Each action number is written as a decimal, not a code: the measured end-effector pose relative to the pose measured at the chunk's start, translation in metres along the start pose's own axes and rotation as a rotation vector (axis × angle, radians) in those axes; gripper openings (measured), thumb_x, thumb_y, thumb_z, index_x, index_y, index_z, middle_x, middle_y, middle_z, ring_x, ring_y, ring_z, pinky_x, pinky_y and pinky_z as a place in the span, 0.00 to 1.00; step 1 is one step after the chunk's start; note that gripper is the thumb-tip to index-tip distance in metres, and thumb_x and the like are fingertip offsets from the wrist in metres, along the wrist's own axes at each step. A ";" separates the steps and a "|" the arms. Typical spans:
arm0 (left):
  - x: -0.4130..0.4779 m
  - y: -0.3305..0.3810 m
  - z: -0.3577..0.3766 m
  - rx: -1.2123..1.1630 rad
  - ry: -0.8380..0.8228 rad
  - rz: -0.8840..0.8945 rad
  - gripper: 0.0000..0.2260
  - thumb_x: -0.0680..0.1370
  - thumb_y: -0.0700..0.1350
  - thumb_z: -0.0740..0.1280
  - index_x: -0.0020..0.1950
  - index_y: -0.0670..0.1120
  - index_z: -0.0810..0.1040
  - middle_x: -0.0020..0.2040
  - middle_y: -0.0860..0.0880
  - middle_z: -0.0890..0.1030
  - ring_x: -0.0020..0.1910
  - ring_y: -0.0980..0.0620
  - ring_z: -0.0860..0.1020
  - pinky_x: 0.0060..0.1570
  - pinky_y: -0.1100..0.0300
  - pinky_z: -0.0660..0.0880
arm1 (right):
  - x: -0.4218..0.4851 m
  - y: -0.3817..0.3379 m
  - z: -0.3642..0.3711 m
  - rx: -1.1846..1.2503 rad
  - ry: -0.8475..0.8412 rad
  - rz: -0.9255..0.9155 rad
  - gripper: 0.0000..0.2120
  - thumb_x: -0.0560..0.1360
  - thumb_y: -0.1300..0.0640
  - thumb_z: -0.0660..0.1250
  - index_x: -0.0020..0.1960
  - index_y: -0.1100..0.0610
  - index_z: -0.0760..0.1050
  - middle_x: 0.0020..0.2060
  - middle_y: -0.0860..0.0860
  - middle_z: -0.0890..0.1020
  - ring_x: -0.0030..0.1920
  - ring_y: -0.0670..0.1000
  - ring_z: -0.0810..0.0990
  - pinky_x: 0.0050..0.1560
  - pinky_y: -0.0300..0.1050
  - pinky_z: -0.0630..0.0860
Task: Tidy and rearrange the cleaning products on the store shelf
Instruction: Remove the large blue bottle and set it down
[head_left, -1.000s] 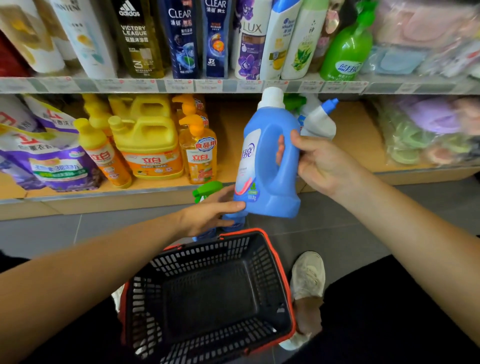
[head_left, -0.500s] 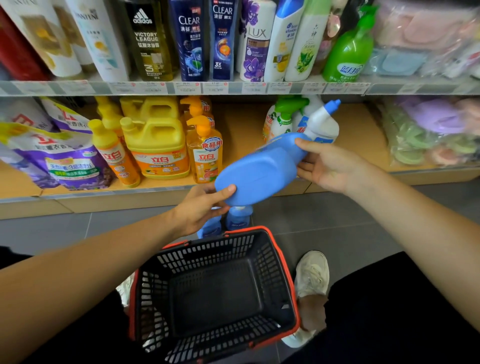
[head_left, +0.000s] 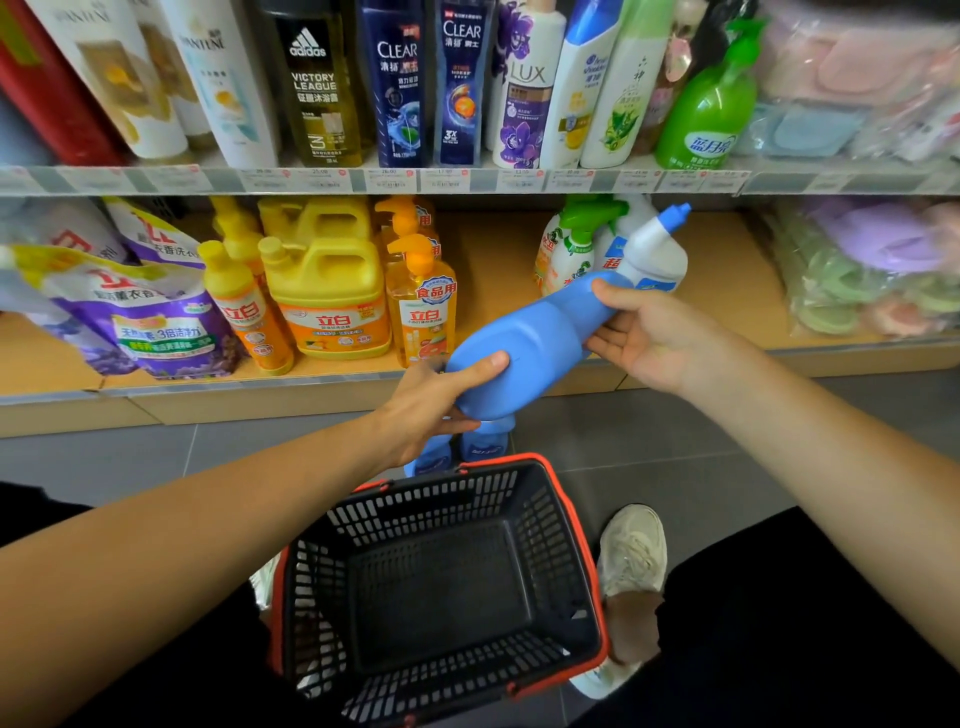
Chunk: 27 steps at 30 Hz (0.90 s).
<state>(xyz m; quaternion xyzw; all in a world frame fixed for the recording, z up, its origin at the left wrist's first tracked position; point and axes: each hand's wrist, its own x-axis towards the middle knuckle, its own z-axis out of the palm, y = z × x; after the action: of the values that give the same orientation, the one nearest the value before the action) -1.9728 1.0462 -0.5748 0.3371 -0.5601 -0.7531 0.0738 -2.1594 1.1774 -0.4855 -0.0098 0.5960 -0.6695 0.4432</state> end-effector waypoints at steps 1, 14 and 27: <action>0.000 -0.002 -0.003 0.010 -0.006 0.015 0.36 0.61 0.65 0.80 0.63 0.48 0.78 0.60 0.47 0.83 0.53 0.46 0.85 0.44 0.55 0.83 | 0.000 0.000 0.000 0.001 0.004 -0.001 0.15 0.77 0.62 0.70 0.63 0.58 0.74 0.49 0.56 0.86 0.45 0.52 0.87 0.38 0.44 0.83; 0.004 -0.019 -0.027 0.457 0.064 0.418 0.18 0.77 0.36 0.73 0.67 0.39 0.79 0.57 0.44 0.85 0.54 0.50 0.84 0.58 0.49 0.81 | 0.001 -0.006 -0.001 -0.004 0.009 -0.031 0.18 0.76 0.63 0.71 0.65 0.60 0.74 0.45 0.56 0.87 0.45 0.53 0.87 0.38 0.45 0.83; -0.010 -0.059 -0.018 1.455 -0.102 1.214 0.36 0.79 0.50 0.65 0.83 0.49 0.52 0.83 0.43 0.48 0.82 0.39 0.49 0.79 0.44 0.55 | 0.001 -0.003 -0.002 0.045 0.077 -0.010 0.19 0.75 0.67 0.70 0.66 0.62 0.73 0.45 0.59 0.87 0.44 0.56 0.87 0.36 0.48 0.83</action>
<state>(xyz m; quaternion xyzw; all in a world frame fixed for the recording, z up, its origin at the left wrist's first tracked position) -1.9387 1.0581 -0.6260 -0.0819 -0.9741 -0.0661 0.2000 -2.1626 1.1782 -0.4845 0.0230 0.5974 -0.6848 0.4167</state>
